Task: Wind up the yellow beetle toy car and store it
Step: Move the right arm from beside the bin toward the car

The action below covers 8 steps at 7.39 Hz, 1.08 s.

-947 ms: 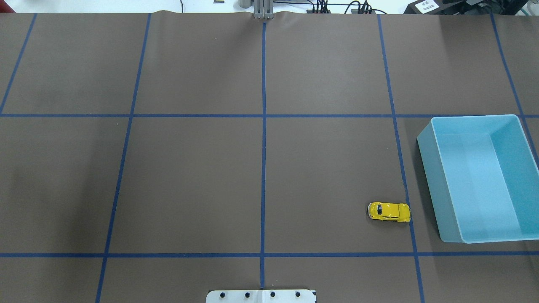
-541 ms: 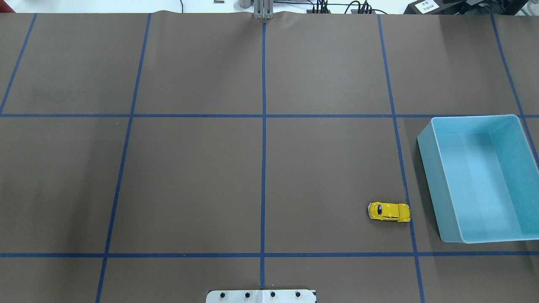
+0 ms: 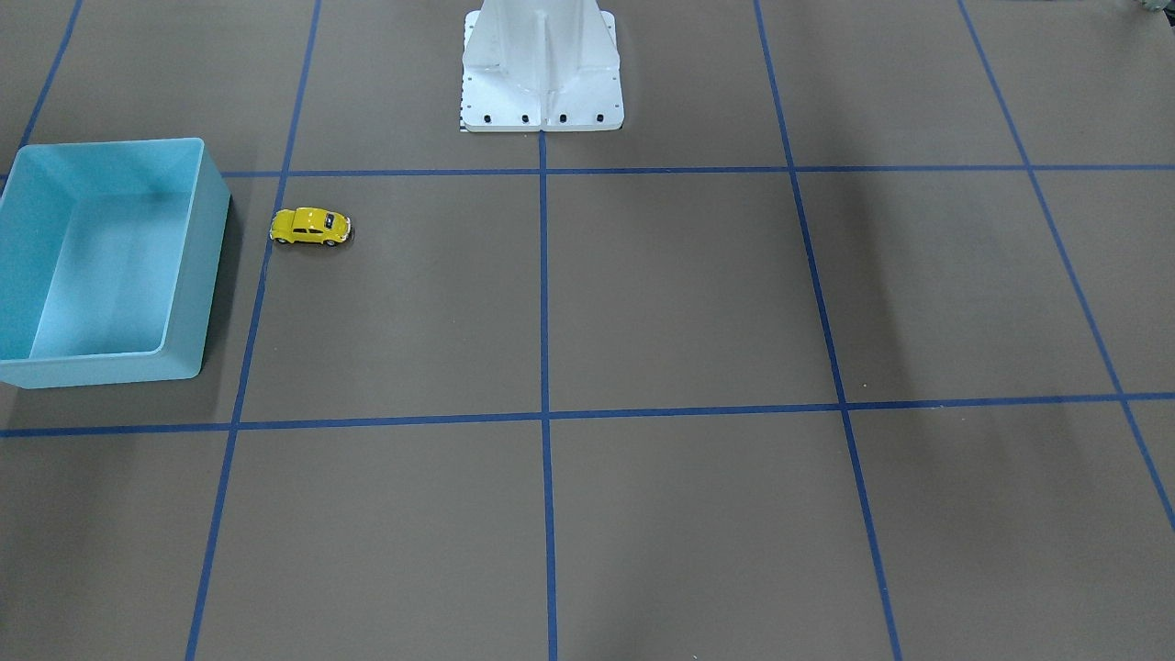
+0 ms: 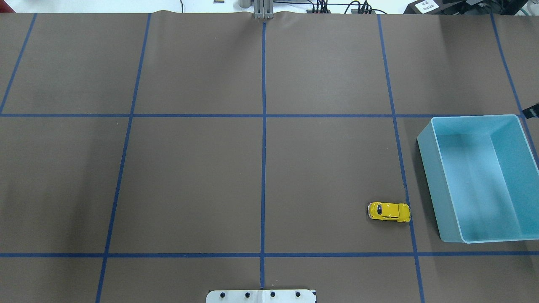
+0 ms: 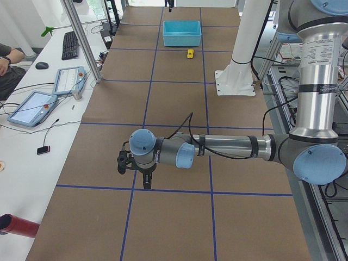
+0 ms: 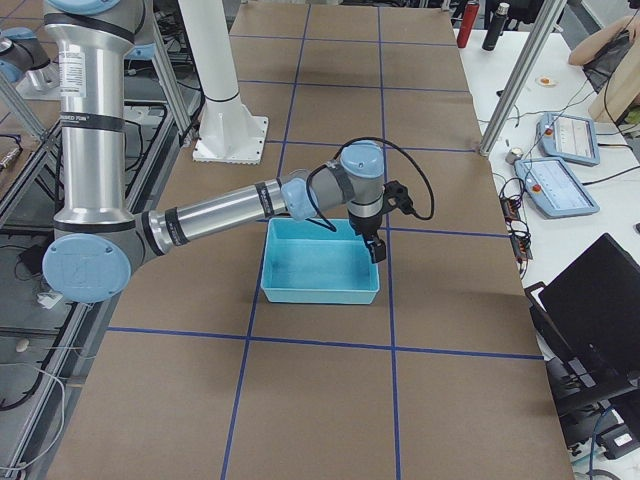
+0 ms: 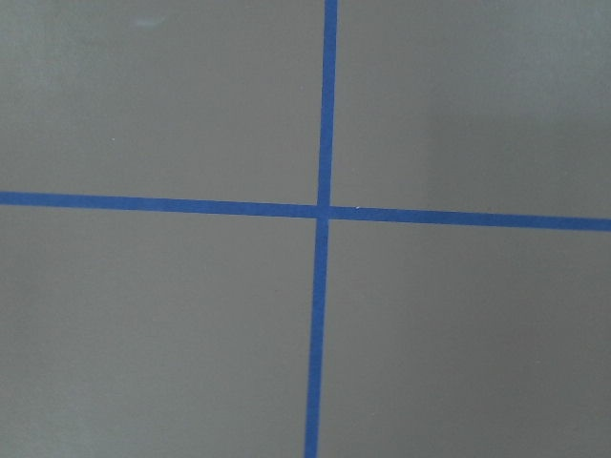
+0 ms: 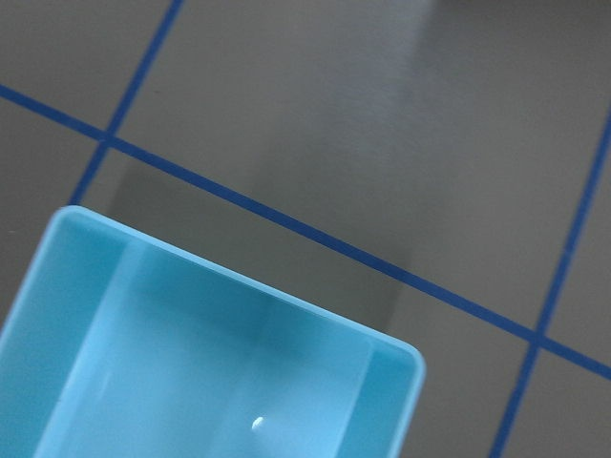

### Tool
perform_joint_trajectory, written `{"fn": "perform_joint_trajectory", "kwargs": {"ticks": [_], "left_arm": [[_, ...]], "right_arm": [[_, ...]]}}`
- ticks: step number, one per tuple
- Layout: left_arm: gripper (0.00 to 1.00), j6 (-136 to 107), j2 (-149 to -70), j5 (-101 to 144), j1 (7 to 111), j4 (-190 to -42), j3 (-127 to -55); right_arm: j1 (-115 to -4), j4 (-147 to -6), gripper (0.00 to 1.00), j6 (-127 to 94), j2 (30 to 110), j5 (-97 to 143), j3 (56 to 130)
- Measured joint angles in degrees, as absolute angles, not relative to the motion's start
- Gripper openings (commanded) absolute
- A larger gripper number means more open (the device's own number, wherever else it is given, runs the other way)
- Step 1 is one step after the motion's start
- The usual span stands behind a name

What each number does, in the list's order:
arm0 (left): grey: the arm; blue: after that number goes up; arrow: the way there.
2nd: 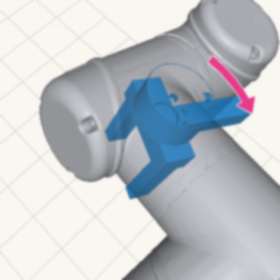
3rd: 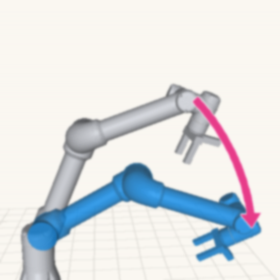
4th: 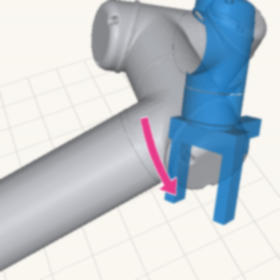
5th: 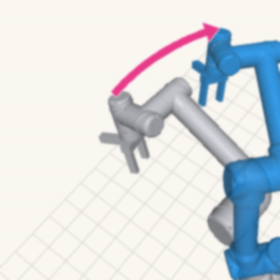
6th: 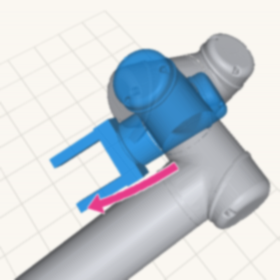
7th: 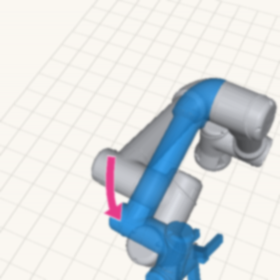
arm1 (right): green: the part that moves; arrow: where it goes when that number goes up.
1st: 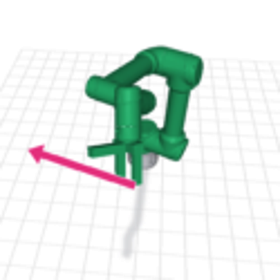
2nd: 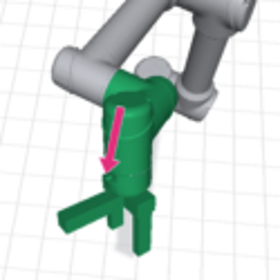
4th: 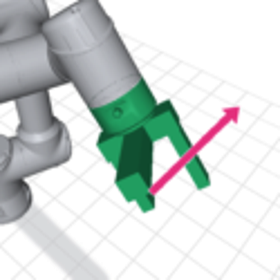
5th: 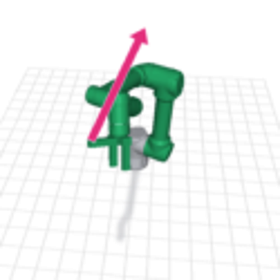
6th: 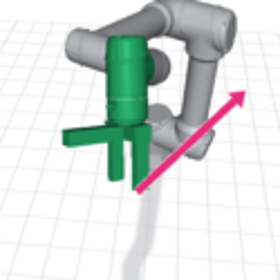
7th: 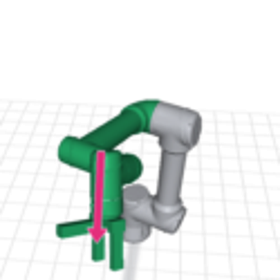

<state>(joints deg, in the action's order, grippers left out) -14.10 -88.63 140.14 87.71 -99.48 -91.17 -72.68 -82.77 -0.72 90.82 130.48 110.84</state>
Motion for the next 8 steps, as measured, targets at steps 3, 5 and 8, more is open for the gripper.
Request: {"fn": "perform_joint_trajectory", "kwargs": {"ticks": [3, 5, 8], "left_arm": [[1.0, -14.85, -88.47, 141.07, 87.76, -99.43, -91.37], [1.0, -14.8, -87.92, 143.8, 87.77, -99.21, -91.09], [1.0, -14.3, -86.76, 144.71, 87.76, -99.48, -90.32]], "right_arm": [[-66.68, -78.56, 0.99, -0.7, 89.23, 130.81, 112.72], [-60.64, -71.1, 0.99, -0.66, 88.71, 130.51, 112.79], [-47.82, -67.31, 0.99, -0.58, 85.39, 131.13, 111.06]]}}
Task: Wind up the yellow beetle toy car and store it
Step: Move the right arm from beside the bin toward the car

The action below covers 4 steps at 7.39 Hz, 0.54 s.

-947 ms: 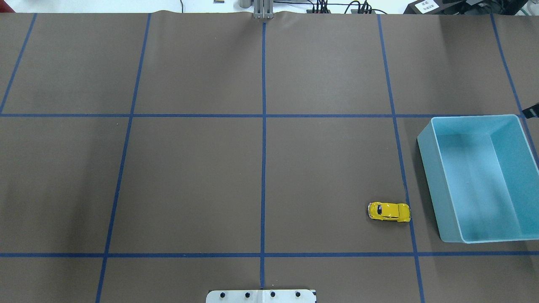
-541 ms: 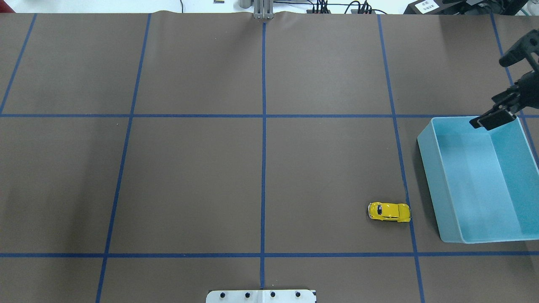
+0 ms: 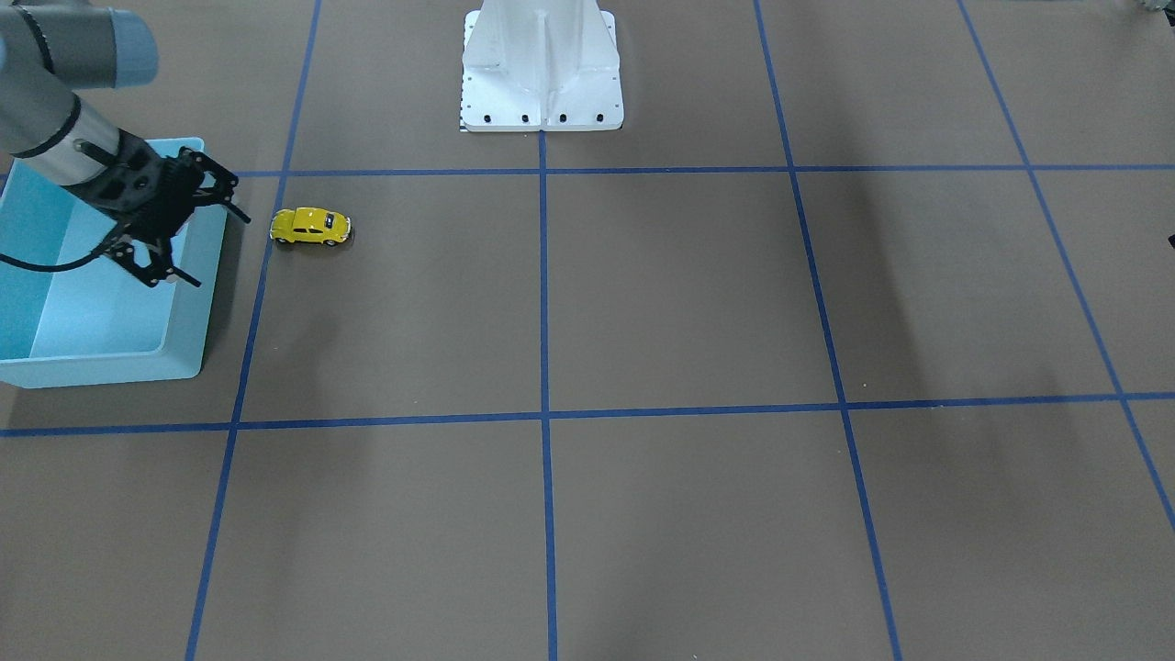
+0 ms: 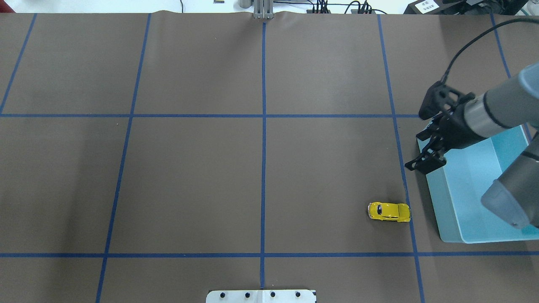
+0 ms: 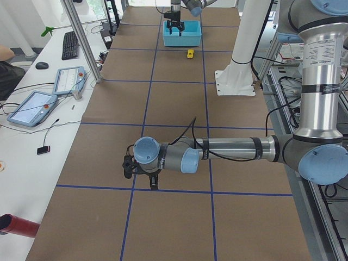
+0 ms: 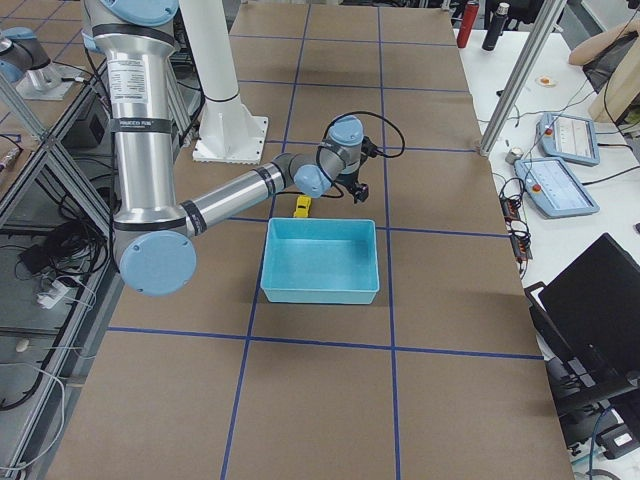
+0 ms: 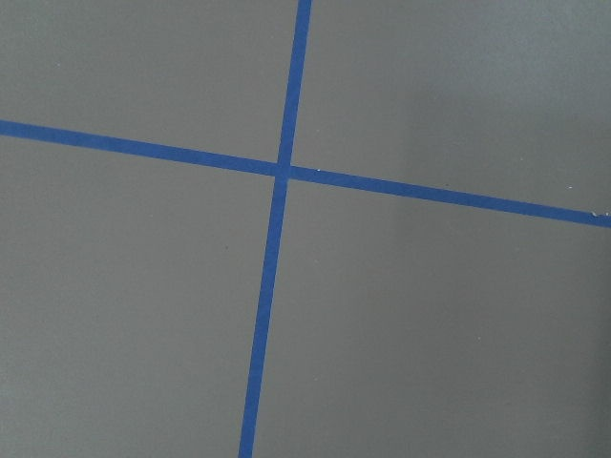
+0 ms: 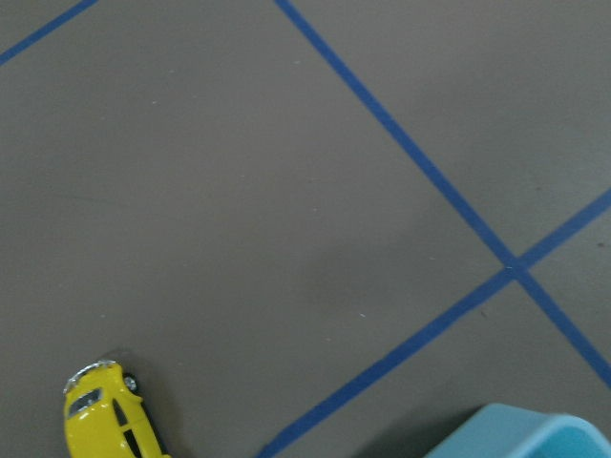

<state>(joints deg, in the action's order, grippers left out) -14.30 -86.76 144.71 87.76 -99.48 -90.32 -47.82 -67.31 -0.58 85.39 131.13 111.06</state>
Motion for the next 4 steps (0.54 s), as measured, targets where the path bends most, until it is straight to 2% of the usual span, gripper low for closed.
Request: {"fn": "perform_joint_trajectory", "kwargs": {"ticks": [2, 4], "left_arm": [[1.0, -14.25, -86.42, 144.51, 87.77, -99.58, -89.96], [1.0, -14.24, -86.29, 144.47, 87.83, -99.59, -90.04]], "right_arm": [[-40.95, -64.52, 0.99, -0.44, 83.3, 131.37, 110.62], [-39.32, -66.49, 0.99, -0.31, 82.67, 131.02, 111.21]]}}
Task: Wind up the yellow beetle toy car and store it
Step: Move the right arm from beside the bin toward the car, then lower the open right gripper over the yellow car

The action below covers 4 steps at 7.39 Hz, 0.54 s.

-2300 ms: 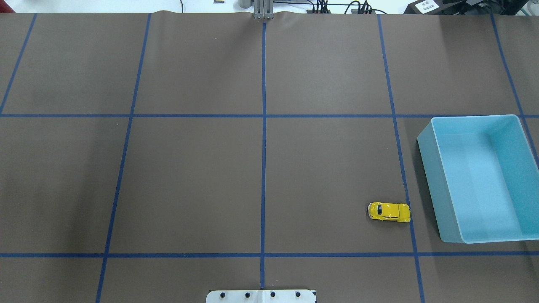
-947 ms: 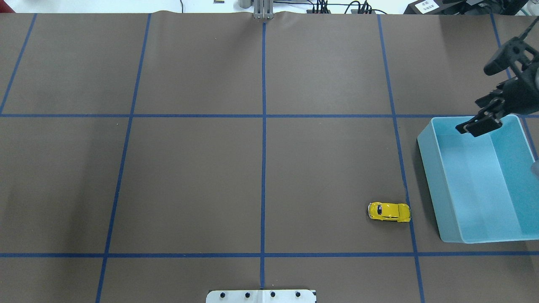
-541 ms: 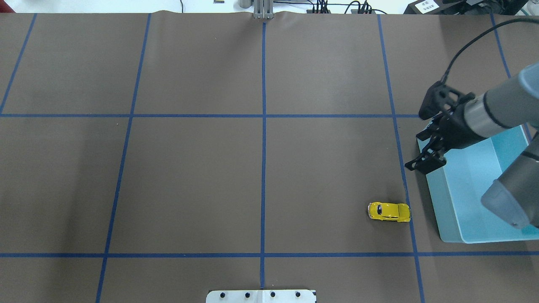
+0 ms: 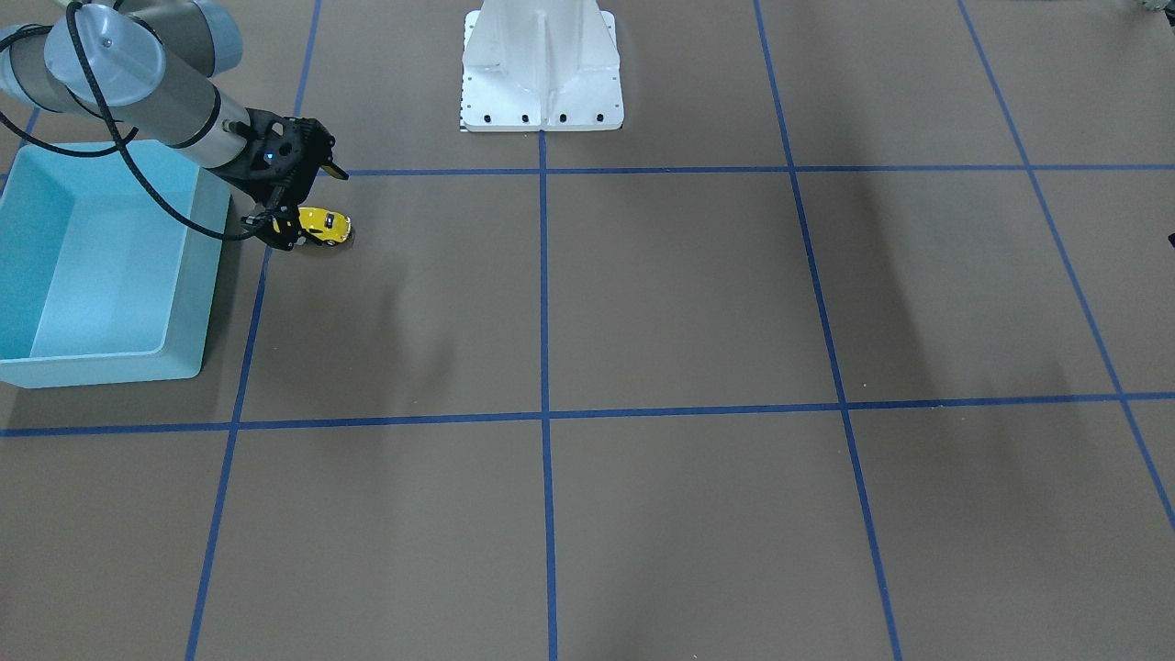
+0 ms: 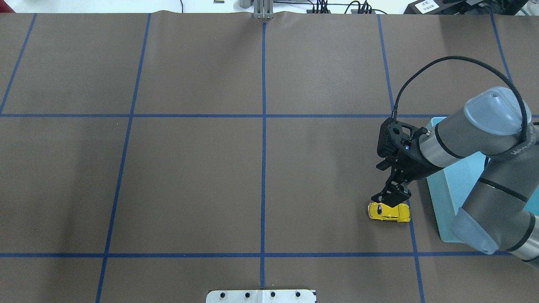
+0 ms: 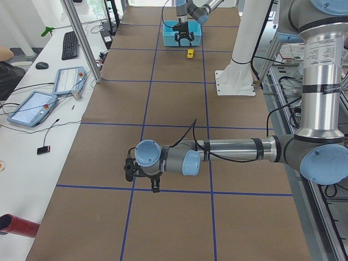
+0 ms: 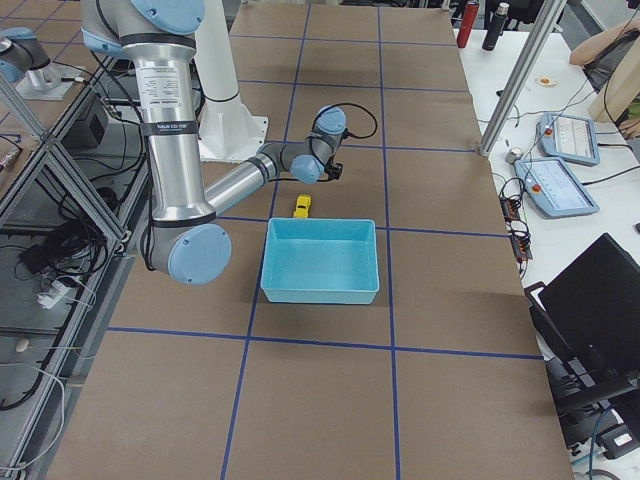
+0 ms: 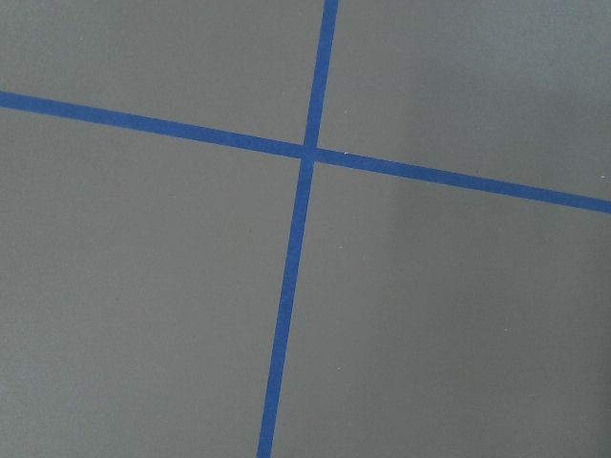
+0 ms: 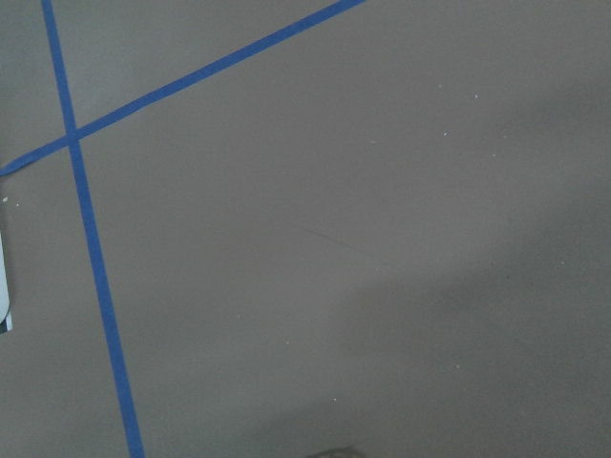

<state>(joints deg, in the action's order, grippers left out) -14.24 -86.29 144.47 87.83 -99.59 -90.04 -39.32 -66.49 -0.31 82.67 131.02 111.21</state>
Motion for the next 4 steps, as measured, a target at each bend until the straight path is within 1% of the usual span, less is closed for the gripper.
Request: {"fn": "perform_joint_trajectory", "kwargs": {"ticks": [3, 4], "left_arm": [[1.0, -14.24, -86.23, 144.42, 87.89, -99.58, -89.89], [1.0, -14.24, -86.22, 144.48, 87.88, -99.58, -89.89]], "right_arm": [[-41.24, -67.75, 0.99, 0.21, 81.57, 117.43, 112.01], [-42.25, -70.56, 0.99, 2.12, 80.01, 116.0, 112.49]]}}
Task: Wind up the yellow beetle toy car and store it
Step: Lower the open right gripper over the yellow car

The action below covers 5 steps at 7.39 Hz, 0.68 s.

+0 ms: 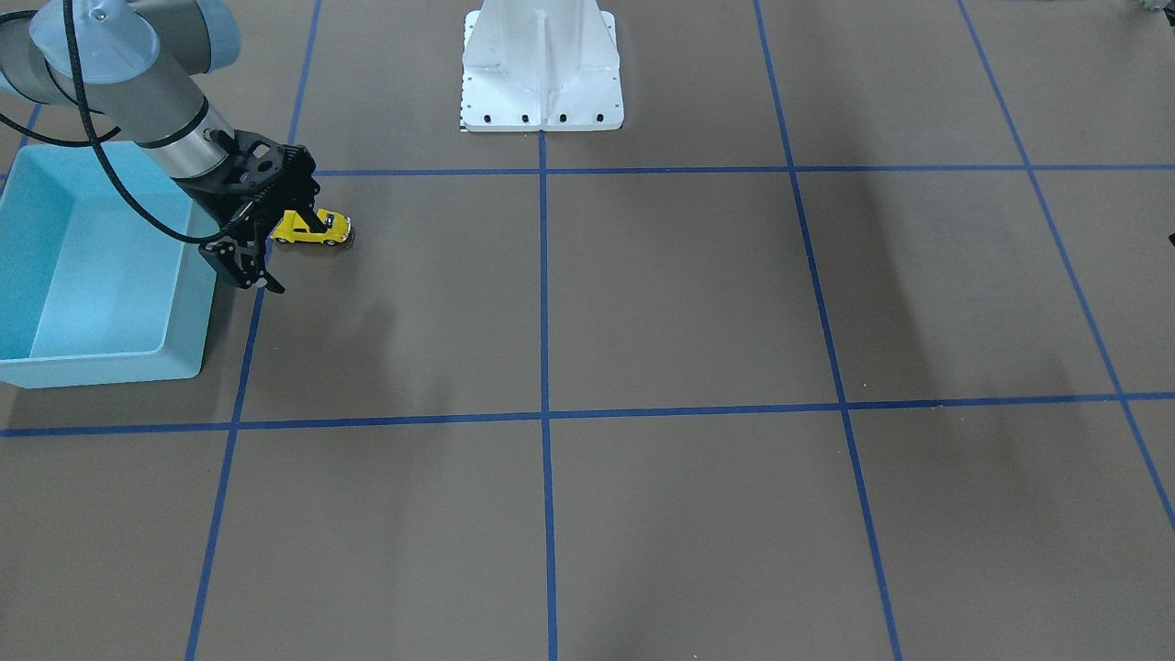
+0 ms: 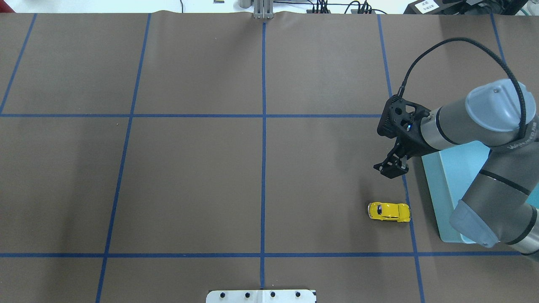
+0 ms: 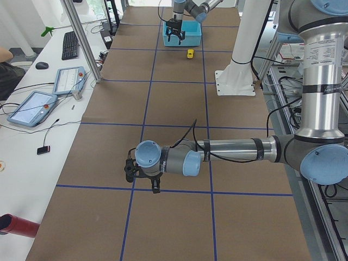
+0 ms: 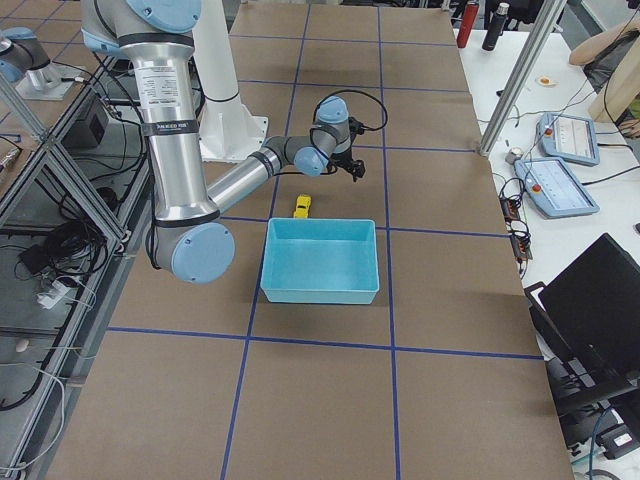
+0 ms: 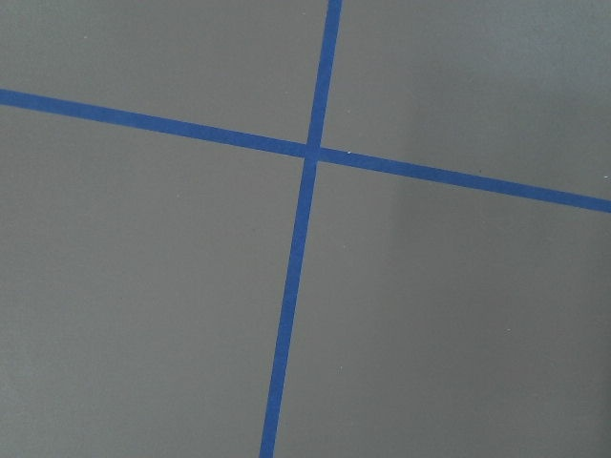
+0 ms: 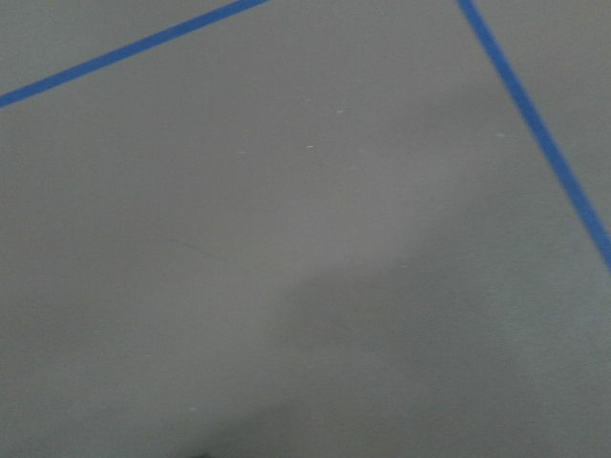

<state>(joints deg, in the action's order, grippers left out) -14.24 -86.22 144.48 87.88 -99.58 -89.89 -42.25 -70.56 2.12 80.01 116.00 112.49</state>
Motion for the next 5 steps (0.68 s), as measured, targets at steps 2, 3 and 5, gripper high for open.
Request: {"fn": "perform_joint_trajectory", "kwargs": {"ticks": [2, 3, 5], "left_arm": [[1.0, -14.24, -86.25, 144.61, 87.82, -99.58, -89.97], [1.0, -14.24, -86.26, 144.65, 87.81, -99.6, -89.98], [1.0, -14.24, -86.36, 144.57, 87.76, -99.66, -90.0]], "right_arm": [[-42.67, -87.58, 0.99, 11.09, 74.69, 120.01, 114.54], [-41.29, -95.92, 0.98, 13.91, 71.97, 121.27, 115.59], [-34.31, -108.71, 0.98, 17.97, 69.34, 119.42, 117.26]]}}
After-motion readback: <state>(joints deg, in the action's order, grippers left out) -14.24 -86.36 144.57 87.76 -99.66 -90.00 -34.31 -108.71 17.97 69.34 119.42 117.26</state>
